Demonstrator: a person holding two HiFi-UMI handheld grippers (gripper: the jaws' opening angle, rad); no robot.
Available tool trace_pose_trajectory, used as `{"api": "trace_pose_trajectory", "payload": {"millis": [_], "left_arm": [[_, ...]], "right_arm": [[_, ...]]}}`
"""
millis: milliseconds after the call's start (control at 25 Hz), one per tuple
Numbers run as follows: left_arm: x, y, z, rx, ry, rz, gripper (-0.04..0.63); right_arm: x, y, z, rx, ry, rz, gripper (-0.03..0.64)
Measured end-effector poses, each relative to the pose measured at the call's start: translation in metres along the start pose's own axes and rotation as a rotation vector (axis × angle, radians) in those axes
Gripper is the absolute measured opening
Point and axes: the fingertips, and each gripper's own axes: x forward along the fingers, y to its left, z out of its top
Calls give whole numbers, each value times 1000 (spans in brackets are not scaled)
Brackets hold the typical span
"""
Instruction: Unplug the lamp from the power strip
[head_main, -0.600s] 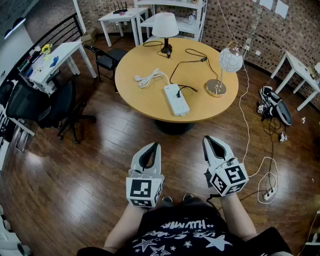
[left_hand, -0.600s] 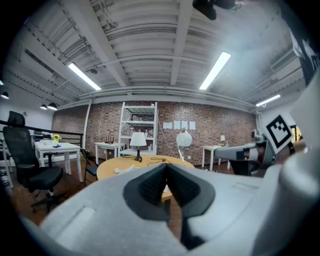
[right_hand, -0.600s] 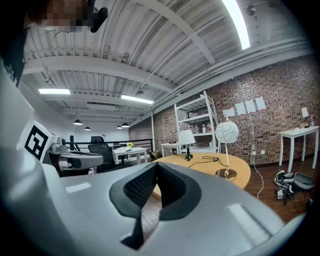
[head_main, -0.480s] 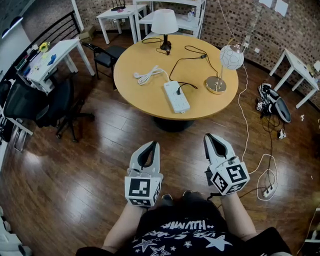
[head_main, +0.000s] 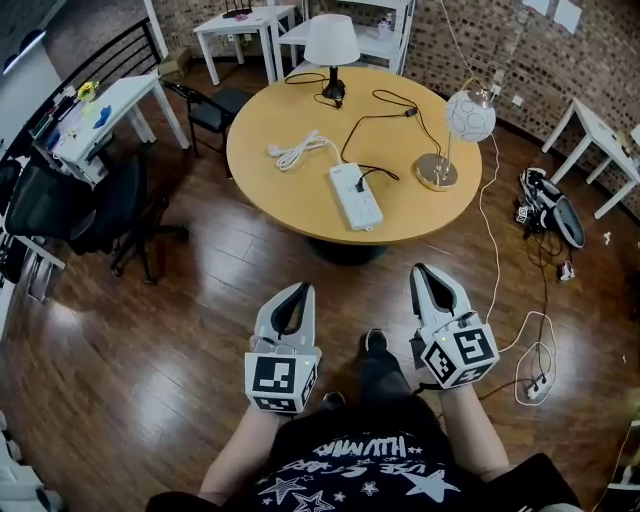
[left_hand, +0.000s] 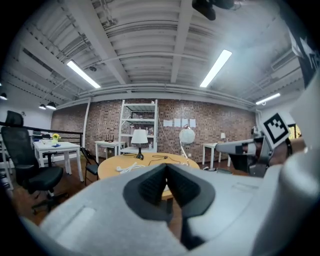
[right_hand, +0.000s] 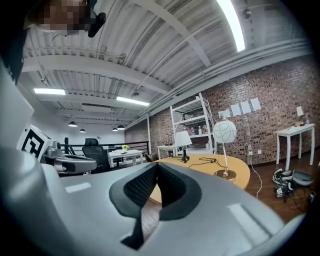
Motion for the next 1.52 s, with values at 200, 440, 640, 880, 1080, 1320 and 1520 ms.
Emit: {"api": "trace_pose_trajectory", "payload": {"millis": [200,440,640,880,1080,1320,1520], "left_arm": [[30,6,-6,2,15,24,3],[90,8,-10,4,31,36,3],[136,13,-11,17,56,69,3],[180,16,-22,14,107,115,3],[211,18,-25,17,130,151,3],[240,17,-34,12,142,194,3],[252,15,-51,12,194,201,3]], "right_arm": [[28,-24,-9,22,10,15,8],[74,-70,-12,31,32,41,8],[107,-101,-17,46,55,66,8],[139,-130,-30,65,96,121,8],[164,-153,-35,66,118,164,8],[180,-155,-56,70,173,257,8],[187,-140,-82,69,241,328,8]]}}
